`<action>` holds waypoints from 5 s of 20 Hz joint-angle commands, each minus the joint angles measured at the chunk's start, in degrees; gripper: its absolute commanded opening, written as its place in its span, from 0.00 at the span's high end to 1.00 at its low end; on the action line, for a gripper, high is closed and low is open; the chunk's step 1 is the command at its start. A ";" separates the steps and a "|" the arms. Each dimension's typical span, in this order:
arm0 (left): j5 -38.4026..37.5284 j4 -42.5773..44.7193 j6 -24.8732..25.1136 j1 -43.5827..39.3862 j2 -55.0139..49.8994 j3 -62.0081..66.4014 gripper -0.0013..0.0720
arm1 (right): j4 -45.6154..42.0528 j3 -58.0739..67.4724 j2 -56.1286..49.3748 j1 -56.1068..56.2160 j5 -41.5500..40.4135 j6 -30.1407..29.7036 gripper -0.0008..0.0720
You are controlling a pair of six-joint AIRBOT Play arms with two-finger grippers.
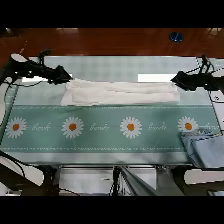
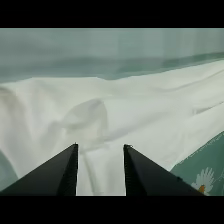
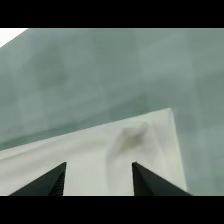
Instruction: Fold the shirts.
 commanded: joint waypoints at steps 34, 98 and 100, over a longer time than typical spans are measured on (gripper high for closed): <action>-5.95 -6.80 -8.52 -22.71 7.39 3.19 0.95 | 3.34 7.41 20.87 -1.05 29.42 -2.05 0.95; -19.28 8.39 -1.57 -0.11 29.31 -5.77 0.42 | -18.29 -15.47 25.53 0.61 29.22 5.66 0.16; -19.15 12.96 -1.57 -1.84 29.29 -11.50 0.42 | -5.64 -19.65 22.43 -2.36 27.30 1.11 0.16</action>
